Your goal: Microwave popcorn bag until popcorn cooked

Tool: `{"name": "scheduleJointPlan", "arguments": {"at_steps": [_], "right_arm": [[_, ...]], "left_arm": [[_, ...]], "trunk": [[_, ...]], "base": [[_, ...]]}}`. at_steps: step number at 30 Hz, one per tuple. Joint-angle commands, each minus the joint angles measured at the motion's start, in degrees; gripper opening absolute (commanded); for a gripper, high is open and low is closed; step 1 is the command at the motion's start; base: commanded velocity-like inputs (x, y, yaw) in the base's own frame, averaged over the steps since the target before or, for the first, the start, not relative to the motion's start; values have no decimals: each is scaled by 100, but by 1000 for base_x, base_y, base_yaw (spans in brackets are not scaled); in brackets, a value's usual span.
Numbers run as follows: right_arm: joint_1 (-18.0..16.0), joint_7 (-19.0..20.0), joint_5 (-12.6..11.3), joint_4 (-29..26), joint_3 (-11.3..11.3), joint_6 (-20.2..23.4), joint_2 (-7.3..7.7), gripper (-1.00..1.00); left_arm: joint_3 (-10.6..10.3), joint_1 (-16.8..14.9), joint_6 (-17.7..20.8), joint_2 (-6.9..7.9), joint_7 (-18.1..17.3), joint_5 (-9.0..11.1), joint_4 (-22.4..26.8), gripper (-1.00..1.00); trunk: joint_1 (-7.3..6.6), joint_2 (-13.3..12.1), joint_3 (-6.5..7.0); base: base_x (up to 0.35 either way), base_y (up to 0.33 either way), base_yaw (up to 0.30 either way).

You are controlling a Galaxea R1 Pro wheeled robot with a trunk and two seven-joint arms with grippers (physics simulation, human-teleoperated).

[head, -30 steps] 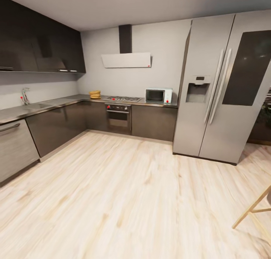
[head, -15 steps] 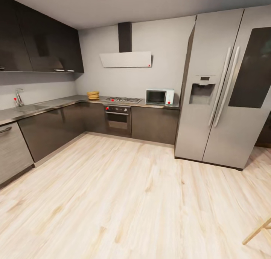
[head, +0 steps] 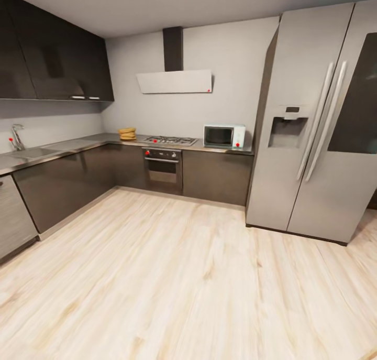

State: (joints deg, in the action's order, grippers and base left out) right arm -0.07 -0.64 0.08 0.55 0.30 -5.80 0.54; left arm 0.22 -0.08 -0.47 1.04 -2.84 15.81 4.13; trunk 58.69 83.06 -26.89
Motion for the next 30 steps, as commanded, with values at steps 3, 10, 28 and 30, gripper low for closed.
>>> {"name": "scheduleJointPlan", "arguments": {"at_steps": [3,10,28,30], "right_arm": [[-2,-6,1,6,2,-26,-1,100],[-2,-6,1,6,5,-26,2,100],[-2,-6,-6,6,7,-8,-2,100],[-2,-6,-13,6,11,2,-5,100]], "left_arm": [[-5,-1,-3,1,-24,36,0,100],[-5,-1,34,1,-24,36,-1,100],[-5,-1,55,1,-24,36,0,100],[-5,-1,55,1,-24,36,0,100]], "trunk": [[3,2,-4],[3,2,-4],[3,2,-4],[3,2,-4]], "base": [[322,0,0],[322,0,0],[322,0,0],[322,0,0]]}}
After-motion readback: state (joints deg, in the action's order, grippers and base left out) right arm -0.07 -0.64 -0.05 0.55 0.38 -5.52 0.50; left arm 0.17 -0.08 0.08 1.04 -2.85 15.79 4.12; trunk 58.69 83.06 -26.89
